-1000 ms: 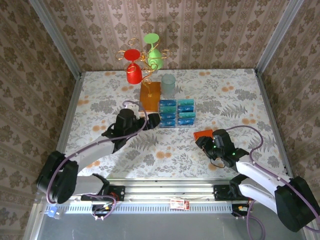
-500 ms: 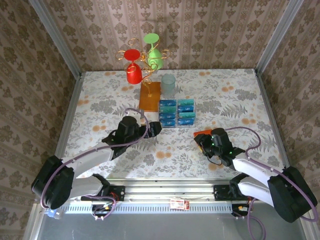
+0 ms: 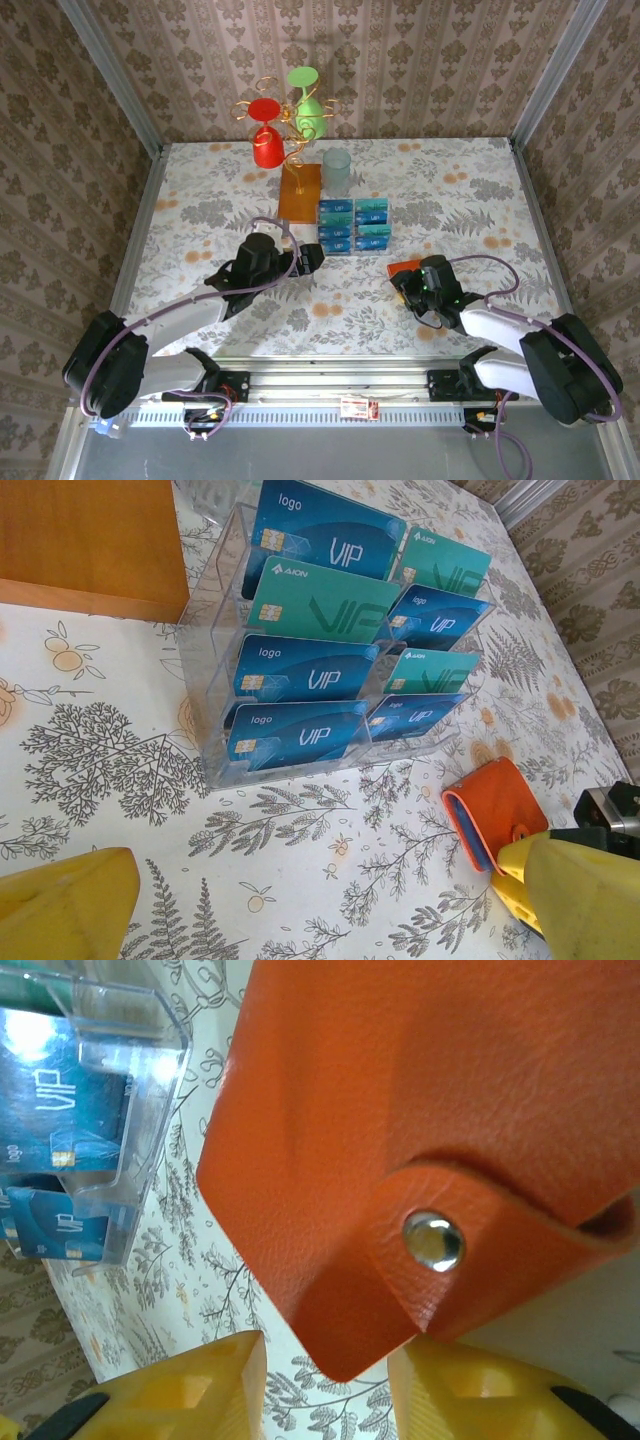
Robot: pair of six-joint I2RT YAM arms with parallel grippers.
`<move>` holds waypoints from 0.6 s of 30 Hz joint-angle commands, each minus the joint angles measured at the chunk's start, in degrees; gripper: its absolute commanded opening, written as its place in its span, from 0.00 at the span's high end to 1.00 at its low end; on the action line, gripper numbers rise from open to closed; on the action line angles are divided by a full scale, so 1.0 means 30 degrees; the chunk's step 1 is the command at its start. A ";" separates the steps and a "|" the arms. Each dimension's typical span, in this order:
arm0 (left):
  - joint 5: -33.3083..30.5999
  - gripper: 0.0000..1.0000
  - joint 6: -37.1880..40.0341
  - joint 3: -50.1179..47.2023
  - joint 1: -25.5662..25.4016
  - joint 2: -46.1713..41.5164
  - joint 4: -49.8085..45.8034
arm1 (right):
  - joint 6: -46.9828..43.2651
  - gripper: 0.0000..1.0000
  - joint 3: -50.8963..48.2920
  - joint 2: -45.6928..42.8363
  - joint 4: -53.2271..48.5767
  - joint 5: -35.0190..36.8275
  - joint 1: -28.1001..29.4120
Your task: Put the credit cards into the card holder
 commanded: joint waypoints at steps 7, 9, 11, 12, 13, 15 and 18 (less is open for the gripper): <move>-0.0137 0.00 -0.0218 0.0398 -0.0259 0.0666 0.0507 | -0.0179 0.67 -0.0192 0.0004 0.0272 0.0207 -0.0362; -0.0077 0.00 -0.0226 0.0428 -0.0289 0.0842 0.0597 | -0.0238 0.68 -0.0233 0.0058 0.0239 0.0207 -0.0484; -0.0036 0.00 -0.0294 0.0433 -0.0352 0.1016 0.0709 | -0.0296 0.68 -0.0233 0.0161 0.0239 0.0207 -0.0611; -0.0047 0.00 -0.0287 0.0431 -0.0394 0.1080 0.0779 | -0.0328 0.70 -0.0230 0.0205 0.0239 0.0232 -0.0673; -0.0032 0.00 -0.0309 0.0431 -0.0412 0.1135 0.0841 | -0.0355 0.71 -0.0219 0.0281 0.0268 0.0236 -0.0732; -0.0038 0.00 -0.0333 0.0454 -0.0464 0.1201 0.0860 | -0.0383 0.75 -0.0233 0.0409 0.0381 0.0180 -0.0857; -0.0071 0.00 -0.0306 0.0467 -0.0583 0.1254 0.0862 | -0.0474 0.82 -0.0215 0.0533 0.0429 0.0132 -0.0937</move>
